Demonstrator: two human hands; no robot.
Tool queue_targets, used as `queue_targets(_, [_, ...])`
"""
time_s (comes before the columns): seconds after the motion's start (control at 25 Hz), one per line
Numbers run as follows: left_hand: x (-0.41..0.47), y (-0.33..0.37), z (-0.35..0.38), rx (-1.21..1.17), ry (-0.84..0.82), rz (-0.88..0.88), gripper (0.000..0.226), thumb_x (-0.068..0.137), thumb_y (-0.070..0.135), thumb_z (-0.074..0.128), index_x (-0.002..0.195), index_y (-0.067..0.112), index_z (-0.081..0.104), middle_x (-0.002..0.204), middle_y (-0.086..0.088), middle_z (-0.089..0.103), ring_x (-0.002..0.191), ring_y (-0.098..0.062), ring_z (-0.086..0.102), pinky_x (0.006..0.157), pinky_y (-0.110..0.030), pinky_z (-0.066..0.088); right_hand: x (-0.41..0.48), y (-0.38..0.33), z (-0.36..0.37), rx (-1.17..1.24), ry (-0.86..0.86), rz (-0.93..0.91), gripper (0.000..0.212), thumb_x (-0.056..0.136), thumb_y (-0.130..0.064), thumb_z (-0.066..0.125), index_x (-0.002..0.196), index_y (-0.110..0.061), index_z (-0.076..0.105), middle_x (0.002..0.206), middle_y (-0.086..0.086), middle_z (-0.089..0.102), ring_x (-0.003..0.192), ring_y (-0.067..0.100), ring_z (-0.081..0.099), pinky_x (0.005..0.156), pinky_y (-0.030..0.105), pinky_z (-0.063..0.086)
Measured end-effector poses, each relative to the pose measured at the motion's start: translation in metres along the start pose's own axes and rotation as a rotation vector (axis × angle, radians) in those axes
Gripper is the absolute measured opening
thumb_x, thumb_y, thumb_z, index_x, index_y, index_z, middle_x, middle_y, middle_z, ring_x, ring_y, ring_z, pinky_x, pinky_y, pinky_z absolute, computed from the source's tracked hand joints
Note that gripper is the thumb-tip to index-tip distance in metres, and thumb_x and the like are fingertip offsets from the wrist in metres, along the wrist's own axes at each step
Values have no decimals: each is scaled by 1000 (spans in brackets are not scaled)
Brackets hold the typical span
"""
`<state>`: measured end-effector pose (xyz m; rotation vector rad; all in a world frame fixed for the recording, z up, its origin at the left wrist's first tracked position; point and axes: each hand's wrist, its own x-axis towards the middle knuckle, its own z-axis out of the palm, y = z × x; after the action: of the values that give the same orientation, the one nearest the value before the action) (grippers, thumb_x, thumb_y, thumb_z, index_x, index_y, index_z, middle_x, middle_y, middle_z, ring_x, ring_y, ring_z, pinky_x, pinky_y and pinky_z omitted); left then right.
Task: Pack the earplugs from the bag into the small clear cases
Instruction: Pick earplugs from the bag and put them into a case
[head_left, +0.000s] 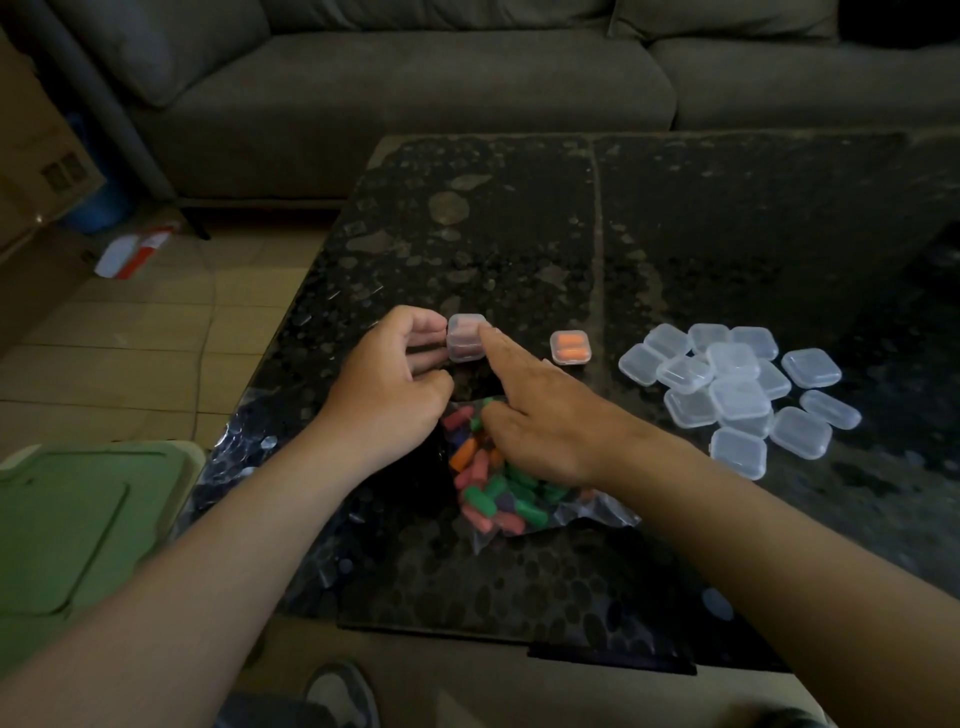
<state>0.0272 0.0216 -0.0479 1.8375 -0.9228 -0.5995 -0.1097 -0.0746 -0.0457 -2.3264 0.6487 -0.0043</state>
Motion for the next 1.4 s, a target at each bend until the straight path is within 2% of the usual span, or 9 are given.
queue_targets(0.12, [1,1,1,-16,-1,-21,47,91,-12,59,120,24,51,126,5,60,118,-8,64,92,-17,50,1,3,0,60,20,50,74,96,-24,44,160,-18,7,166,5,21,154,20,10,121,30,10])
queue_targets(0.28, [2,0,2,-18,-10,-28,49,90,-12,59,123,23,50,126,1,63,117,-9,65,97,-22,51,7,7,4,110,22,55,81,84,-37,40,160,-28,11,164,9,26,155,22,7,125,42,16])
queue_targets(0.48, [3,0,0,-16,-10,-25,48,91,-12,59,126,20,51,122,6,63,114,-5,65,94,-19,52,12,7,8,102,35,84,97,66,-54,31,159,-30,16,157,11,37,149,26,28,120,47,28])
queue_targets(0.64, [5,-2,-1,7,-11,-24,50,90,-10,60,130,19,52,128,3,63,120,-8,64,103,-30,52,10,7,9,111,43,61,87,70,-49,34,155,-36,22,146,5,50,141,23,40,117,49,32])
queue_targets(0.84, [4,-3,-2,9,-19,-21,49,90,-10,60,125,23,51,126,5,62,121,-9,64,101,-27,52,6,4,5,111,67,56,73,74,-41,39,147,-43,31,118,5,62,111,25,58,97,49,49])
queue_targets(0.96, [5,-3,-2,14,-17,-22,49,90,-10,61,120,27,50,124,6,62,121,-10,64,102,-29,52,4,1,4,107,58,51,77,72,-44,36,149,-41,30,121,6,61,113,24,57,98,47,48])
queue_targets(1.08, [4,-2,-3,18,-10,-17,47,90,-9,60,120,26,51,120,9,62,118,-8,64,97,-23,51,2,0,3,94,59,42,78,73,-42,36,151,-40,29,124,7,60,116,25,56,101,47,47])
queue_targets(1.24, [3,0,-3,30,-14,-17,47,91,-9,60,129,18,54,118,10,62,116,-6,65,95,-20,51,0,0,1,107,59,43,72,78,-35,40,150,-37,32,125,7,59,115,23,56,100,46,47])
queue_targets(1.4, [3,-1,-3,22,-6,-17,45,91,-9,60,121,23,52,109,16,62,111,-4,66,94,-18,51,-3,-3,0,121,63,26,66,80,-31,41,145,-37,37,125,4,61,114,20,57,100,45,48])
